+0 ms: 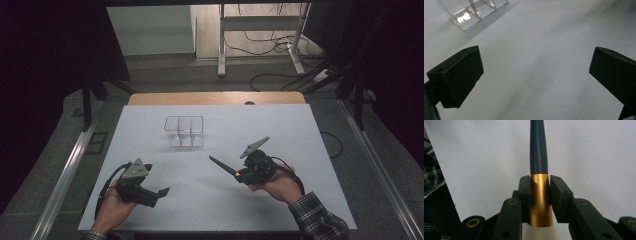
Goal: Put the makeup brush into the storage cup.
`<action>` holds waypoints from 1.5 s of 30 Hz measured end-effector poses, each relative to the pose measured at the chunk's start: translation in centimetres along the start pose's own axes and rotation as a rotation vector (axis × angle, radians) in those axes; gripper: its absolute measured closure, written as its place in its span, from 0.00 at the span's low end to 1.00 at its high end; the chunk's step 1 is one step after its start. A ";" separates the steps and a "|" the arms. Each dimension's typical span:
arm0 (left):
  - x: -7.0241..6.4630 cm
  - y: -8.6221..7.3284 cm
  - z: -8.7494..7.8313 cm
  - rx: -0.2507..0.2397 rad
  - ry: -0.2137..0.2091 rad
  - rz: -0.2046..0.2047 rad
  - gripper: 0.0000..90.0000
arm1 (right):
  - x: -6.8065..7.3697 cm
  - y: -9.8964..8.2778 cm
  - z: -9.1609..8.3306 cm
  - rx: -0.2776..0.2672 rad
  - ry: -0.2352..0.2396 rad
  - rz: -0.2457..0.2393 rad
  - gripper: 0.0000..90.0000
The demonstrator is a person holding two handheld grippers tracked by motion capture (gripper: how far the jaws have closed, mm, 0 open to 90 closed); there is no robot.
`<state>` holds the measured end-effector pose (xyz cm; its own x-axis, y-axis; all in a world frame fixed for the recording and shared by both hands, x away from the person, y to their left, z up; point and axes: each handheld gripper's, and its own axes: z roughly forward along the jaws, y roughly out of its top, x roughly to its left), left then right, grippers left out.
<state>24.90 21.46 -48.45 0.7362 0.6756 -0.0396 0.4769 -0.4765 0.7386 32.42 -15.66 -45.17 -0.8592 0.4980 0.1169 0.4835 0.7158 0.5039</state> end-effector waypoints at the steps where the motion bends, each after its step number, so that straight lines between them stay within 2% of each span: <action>1: 0.0 0.2 0.2 0.001 -0.004 0.003 0.00 | 0.1 0.0 0.0 0.000 0.001 -0.002 0.79; 14: -0.3 1.9 1.8 0.024 -0.025 0.059 0.00 | 1.0 0.3 0.3 0.006 0.026 -0.032 0.79; 22: -0.7 3.0 2.7 0.041 -0.038 0.073 0.00 | 1.7 0.6 0.6 0.017 0.038 -0.055 0.79; 27: -1.2 3.7 3.5 0.055 -0.050 0.086 0.00 | 2.1 0.7 0.7 0.022 0.045 -0.065 0.79; 38: -2.6 5.3 5.4 0.088 -0.070 0.149 0.00 | 2.9 1.0 1.2 0.039 0.058 -0.085 0.79; 45: -3.2 6.1 6.2 0.090 -0.095 0.171 0.00 | 3.2 1.3 1.3 0.039 0.069 -0.100 0.79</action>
<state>28.42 12.87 -48.04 0.8503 0.5261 0.0147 0.3787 -0.6310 0.6771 30.48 -12.49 -45.28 -0.9124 0.3892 0.1268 0.3996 0.7796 0.4822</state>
